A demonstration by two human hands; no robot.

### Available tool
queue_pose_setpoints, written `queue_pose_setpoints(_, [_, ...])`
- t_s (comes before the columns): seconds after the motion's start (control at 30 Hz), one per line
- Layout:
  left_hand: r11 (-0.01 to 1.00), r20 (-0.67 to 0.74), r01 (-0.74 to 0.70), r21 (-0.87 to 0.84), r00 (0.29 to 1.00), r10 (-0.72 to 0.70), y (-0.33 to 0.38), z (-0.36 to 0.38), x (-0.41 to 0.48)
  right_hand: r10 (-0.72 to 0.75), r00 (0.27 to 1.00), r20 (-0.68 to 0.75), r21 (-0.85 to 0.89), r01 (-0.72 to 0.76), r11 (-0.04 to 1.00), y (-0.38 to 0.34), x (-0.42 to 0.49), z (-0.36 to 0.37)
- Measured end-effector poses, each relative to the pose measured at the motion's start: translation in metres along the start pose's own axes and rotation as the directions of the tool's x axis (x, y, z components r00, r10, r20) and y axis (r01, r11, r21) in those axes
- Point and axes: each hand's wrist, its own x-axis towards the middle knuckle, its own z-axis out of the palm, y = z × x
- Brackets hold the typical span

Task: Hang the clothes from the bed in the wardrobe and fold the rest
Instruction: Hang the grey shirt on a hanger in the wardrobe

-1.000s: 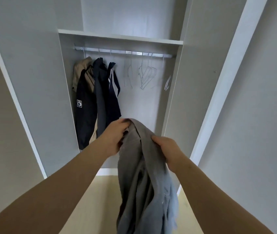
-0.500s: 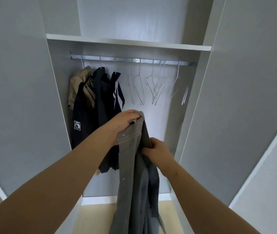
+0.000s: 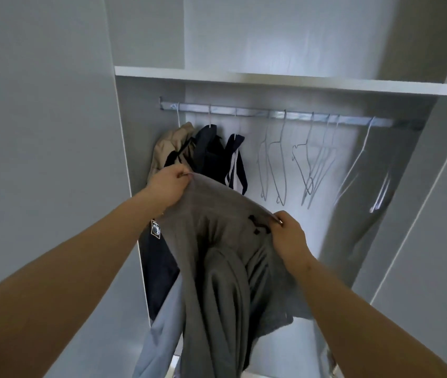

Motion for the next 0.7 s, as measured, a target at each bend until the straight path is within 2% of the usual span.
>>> queue_pose_setpoints(0.07, [0.986,-0.113,-0.029,0.165,0.992,0.048,-0.009,-0.002,0.021,-0.1,0.995,0.018,-0.081,0.102,0.992,-0.004,0.032,-0.005])
queue_pose_setpoints(0.13, [0.981,-0.144,-0.072,0.182,0.985,0.099,-0.014,-0.005,0.039,-0.172,0.985,0.032,-0.186,0.175,0.967,-0.005,0.06,-0.01])
queue_pose_setpoints(0.2, [0.957,-0.089,-0.155,0.245,0.98,0.181,-0.015,-0.005,0.053,-0.214,0.976,0.04,-0.241,0.217,0.946,-0.006,0.086,-0.011])
queue_pose_setpoints(0.27, [0.886,0.007,-0.204,0.416,0.975,0.221,-0.016,-0.003,0.062,-0.233,0.971,0.045,-0.232,0.237,0.943,-0.007,0.102,-0.006])
queue_pose_setpoints(0.33, [0.778,0.061,-0.196,0.597,0.978,0.2,-0.018,-0.003,0.069,-0.253,0.966,0.059,-0.192,0.26,0.946,-0.009,0.11,0.002])
queue_pose_setpoints(0.37, [0.754,0.041,-0.174,0.634,0.981,0.191,-0.019,-0.004,0.073,-0.276,0.959,0.068,-0.191,0.284,0.94,-0.01,0.114,0.007])
queue_pose_setpoints(0.43, [0.781,-0.079,-0.122,0.612,0.973,0.215,-0.02,-0.005,0.077,-0.328,0.943,0.062,-0.234,0.333,0.913,-0.014,0.117,0.015])
queue_pose_setpoints(0.53, [0.842,-0.239,-0.087,0.532,0.939,0.248,-0.02,-0.005,0.086,-0.402,0.916,0.004,-0.405,0.369,0.837,-0.02,0.127,0.023])
queue_pose_setpoints(0.6, [0.885,-0.208,-0.066,0.461,0.961,0.18,-0.02,-0.004,0.093,-0.374,0.927,0.003,-0.42,0.341,0.841,-0.022,0.136,0.026])
queue_pose_setpoints(0.7, [0.952,-0.078,-0.02,0.306,0.996,0.046,-0.028,0.0,0.103,-0.299,0.954,-0.002,-0.275,0.287,0.918,-0.028,0.151,0.036])
